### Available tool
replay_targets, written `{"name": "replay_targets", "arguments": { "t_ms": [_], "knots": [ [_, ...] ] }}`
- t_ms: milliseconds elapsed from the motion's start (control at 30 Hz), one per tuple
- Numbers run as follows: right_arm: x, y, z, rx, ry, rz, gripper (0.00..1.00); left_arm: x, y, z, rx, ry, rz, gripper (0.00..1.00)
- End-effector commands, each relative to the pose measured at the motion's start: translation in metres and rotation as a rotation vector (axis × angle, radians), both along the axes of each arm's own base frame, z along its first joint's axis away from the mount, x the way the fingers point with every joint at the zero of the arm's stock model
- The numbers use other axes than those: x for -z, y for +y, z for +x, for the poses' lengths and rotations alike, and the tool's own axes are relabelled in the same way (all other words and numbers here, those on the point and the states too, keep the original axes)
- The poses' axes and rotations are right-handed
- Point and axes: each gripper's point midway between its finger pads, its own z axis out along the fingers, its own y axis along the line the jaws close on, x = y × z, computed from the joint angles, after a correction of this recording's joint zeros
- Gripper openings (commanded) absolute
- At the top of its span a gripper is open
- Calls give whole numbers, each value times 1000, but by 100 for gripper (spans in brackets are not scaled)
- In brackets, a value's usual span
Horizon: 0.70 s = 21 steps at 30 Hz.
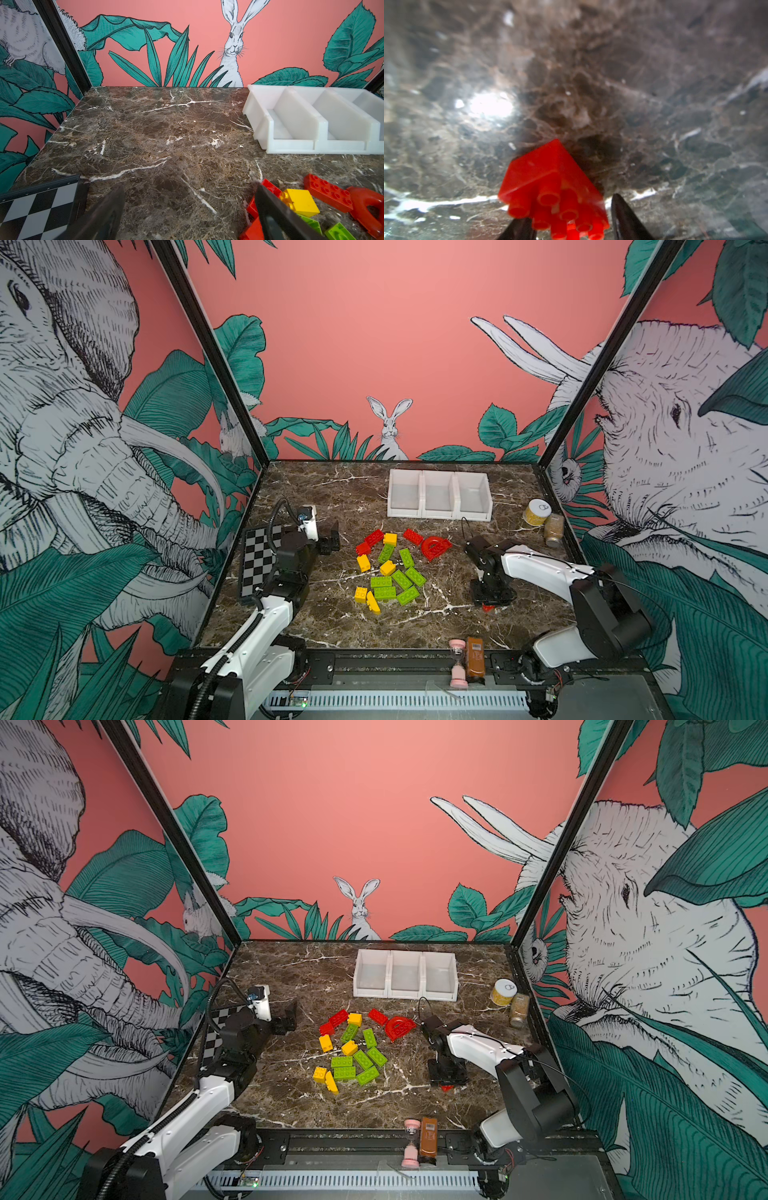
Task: Sort the legos into containers by color
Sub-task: Pick up the lego from the bottom-right of the table.
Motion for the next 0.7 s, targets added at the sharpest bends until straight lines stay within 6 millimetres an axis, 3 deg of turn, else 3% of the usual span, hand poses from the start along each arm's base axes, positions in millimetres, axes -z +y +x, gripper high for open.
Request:
{"name": "replay_targets", "arguments": {
  "t_ms": [0,100,233,667],
  "knots": [
    [1,16,12,25,-61,92,50,-3,0,0,-4,2,-7,98],
    [-1,28,15,29,-79,164,52,-3,0,0,-2,1,-6,98],
    [-9,20,21,6,-113,109,62,-3,-1,0,0,2,-8,98],
    [-2,16,24,-42,-107,50,40,-5,-2,0,6,-1,-12,99]
  ]
}}
